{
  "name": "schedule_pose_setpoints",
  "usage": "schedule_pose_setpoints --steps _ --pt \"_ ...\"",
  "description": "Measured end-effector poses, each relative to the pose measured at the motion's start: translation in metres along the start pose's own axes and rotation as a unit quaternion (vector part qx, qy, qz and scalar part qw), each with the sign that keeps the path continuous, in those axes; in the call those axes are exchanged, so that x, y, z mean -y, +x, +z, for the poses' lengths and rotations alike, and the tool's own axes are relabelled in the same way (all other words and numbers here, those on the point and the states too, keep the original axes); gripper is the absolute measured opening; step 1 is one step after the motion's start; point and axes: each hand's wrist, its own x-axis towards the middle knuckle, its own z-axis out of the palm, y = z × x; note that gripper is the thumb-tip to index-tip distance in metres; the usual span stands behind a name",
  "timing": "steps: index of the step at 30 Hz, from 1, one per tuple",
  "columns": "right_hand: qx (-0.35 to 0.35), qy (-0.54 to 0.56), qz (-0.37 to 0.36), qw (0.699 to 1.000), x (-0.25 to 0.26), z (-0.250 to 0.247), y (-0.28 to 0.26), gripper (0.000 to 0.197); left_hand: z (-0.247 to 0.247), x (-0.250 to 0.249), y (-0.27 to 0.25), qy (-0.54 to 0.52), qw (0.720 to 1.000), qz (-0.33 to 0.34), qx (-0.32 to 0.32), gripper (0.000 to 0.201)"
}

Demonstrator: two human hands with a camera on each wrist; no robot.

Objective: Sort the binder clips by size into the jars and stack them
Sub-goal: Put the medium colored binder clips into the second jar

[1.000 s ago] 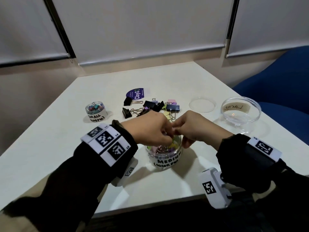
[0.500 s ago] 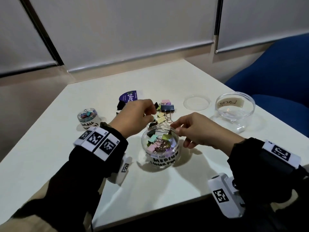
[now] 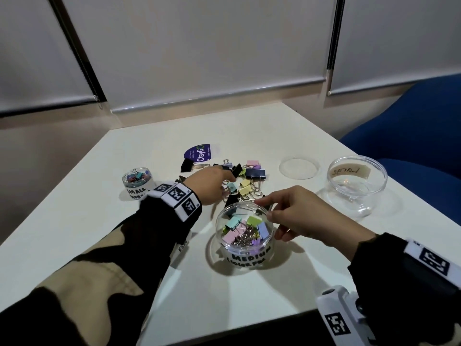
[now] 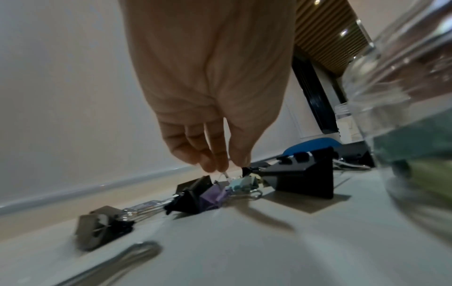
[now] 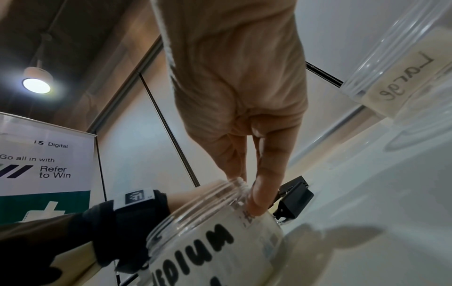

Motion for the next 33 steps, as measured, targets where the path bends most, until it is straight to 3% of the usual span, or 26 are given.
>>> schedule_pose_setpoints --steps 11,15,21,24,28,33 --pt "-0.032 -0.004 -0.005 0.999 -0.005 0.006 0.000 0.039 0.005 -0.006 0.027 0.103 0.995 -0.002 0.003 0.018" --pt "-0.029 0.000 -0.005 1.000 -0.006 0.007 0.001 0.038 -0.008 -0.007 0.013 -0.027 0.998 -0.011 -0.058 0.019" --pt "-0.018 0.014 -0.008 1.000 -0.008 0.004 -0.003 0.035 -0.026 -0.014 -0.026 -0.243 0.966 0.006 -0.086 0.010" --pt "-0.019 -0.001 -0.004 1.000 -0.004 0.005 -0.003 0.036 -0.033 -0.024 -0.048 -0.289 0.955 0.020 -0.064 0.012" --pt "-0.025 -0.040 -0.009 0.999 0.004 0.010 -0.001 0.045 -0.045 -0.039 -0.072 -0.334 0.941 0.058 -0.005 0.030" --pt "-0.021 -0.059 -0.017 0.998 0.009 0.009 0.000 0.044 -0.044 -0.054 -0.097 -0.286 0.952 0.095 0.044 0.041"
